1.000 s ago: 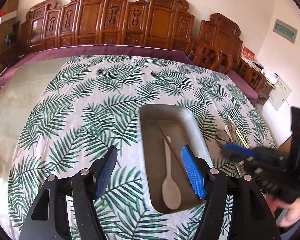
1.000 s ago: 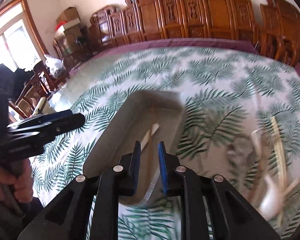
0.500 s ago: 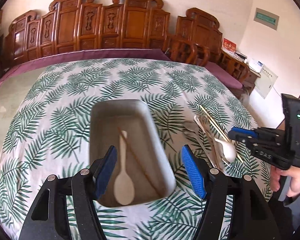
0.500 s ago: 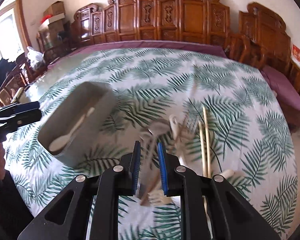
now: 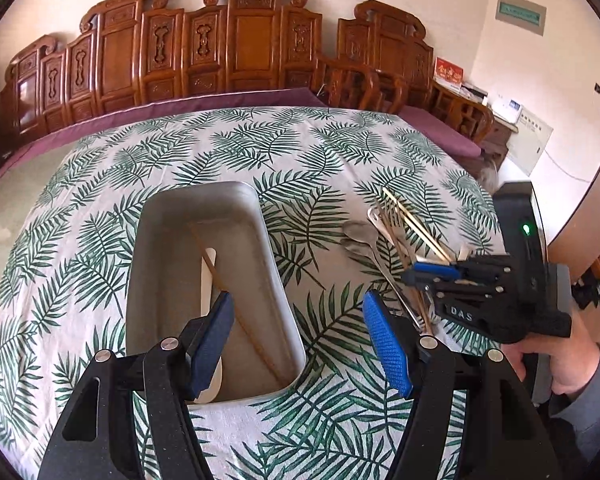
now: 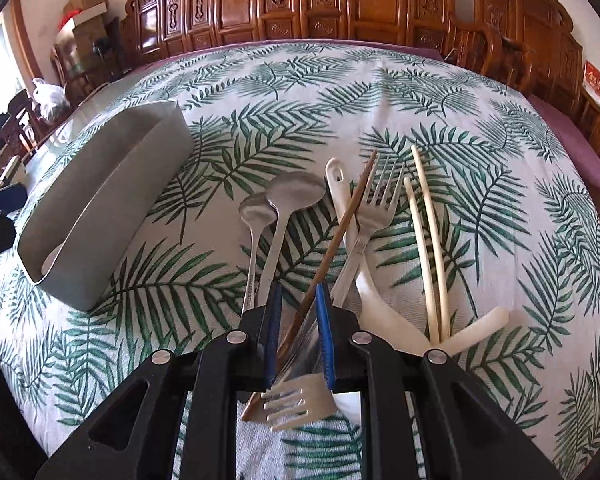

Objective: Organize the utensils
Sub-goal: 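Return both tools to the holder and grasp another chopstick with the right tool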

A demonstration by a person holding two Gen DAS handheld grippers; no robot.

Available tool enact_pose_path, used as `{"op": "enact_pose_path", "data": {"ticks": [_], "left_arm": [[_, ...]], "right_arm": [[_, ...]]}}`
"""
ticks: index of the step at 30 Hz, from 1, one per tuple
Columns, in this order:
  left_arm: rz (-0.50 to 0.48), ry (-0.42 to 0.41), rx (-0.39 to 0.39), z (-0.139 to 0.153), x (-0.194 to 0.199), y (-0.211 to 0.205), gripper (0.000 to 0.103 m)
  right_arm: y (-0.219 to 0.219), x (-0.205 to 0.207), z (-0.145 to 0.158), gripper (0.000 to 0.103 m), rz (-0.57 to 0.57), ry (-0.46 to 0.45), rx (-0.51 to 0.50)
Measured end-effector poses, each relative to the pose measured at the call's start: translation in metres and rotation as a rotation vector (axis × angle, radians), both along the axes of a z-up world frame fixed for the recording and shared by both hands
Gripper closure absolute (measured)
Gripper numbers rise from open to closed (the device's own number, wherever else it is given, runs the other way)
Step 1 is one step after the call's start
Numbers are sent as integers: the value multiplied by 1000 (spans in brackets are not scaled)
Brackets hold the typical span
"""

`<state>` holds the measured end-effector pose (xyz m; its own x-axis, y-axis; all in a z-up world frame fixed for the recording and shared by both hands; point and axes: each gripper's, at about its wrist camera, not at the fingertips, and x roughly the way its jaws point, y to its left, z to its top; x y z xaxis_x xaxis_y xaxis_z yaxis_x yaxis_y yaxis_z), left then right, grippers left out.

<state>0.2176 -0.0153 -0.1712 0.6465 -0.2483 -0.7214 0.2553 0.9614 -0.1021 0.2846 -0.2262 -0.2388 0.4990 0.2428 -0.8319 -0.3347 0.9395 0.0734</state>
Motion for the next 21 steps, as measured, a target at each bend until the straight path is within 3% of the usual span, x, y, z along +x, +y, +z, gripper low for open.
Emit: {"op": "enact_pose_path", "data": {"ticks": [9,21], "left_arm": [[-14,-38,22,10,-12,-16,39],[-17,-11,38,5,-8,-51,39]], "right_arm": [[6,8,-5,89,1,15,-50],[-26,5,20,97,-2,10,125]]}}
